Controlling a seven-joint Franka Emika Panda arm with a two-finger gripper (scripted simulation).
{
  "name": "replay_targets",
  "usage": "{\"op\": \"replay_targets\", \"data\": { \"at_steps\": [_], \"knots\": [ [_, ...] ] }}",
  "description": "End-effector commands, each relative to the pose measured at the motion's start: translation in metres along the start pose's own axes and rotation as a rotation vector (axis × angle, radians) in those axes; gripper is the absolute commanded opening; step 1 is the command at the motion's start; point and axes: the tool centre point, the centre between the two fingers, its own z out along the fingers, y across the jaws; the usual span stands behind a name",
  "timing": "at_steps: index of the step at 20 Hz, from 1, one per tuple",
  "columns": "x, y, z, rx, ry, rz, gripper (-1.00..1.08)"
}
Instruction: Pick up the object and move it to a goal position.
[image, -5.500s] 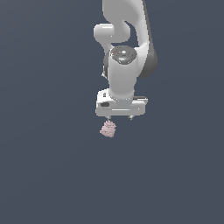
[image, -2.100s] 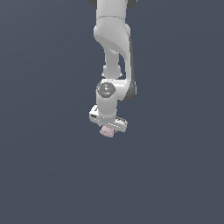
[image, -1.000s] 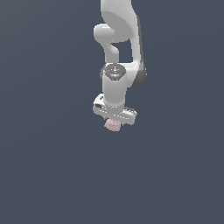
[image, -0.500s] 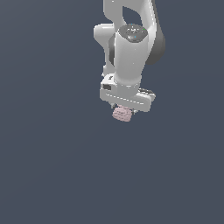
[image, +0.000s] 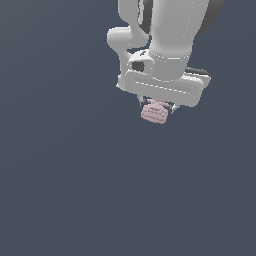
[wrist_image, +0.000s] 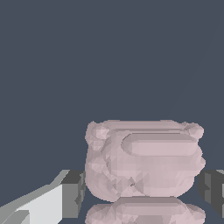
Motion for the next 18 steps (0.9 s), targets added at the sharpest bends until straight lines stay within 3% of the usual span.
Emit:
{"op": "replay_targets", "data": {
  "at_steps": [1,18],
  "knots": [
    [-0.001,-0.010,-0.025,-0.001,-0.001,0.000,-1.00],
    [0.000,-0.057,-0.139,0.001,-0.002,0.000,-1.00]
  ]
}}
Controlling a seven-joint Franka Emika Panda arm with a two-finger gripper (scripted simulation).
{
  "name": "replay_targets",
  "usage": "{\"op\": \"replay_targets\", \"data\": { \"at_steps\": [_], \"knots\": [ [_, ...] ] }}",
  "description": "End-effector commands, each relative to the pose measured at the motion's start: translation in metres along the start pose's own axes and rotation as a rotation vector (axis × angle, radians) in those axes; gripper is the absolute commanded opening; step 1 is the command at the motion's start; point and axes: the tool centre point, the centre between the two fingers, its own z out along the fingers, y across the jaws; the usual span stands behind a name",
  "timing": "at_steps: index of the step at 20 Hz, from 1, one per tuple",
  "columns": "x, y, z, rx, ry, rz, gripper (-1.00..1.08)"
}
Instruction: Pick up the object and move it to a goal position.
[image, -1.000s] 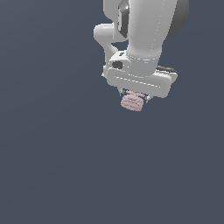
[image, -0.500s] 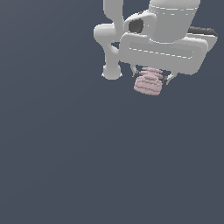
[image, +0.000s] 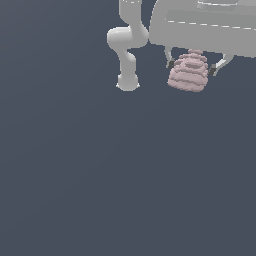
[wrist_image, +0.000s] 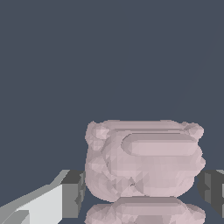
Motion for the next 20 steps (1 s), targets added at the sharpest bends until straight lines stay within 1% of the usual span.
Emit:
{"op": "replay_targets", "data": {
  "at_steps": [1,10,20],
  "knots": [
    [0.000,-0.005,-0.012,0.000,0.000,0.000,-1.00],
    [0.002,-0.016,-0.037,0.000,0.000,0.000,-1.00],
    [0.003,-0.019,-0.044,0.000,0.000,0.000,-1.00]
  ]
}}
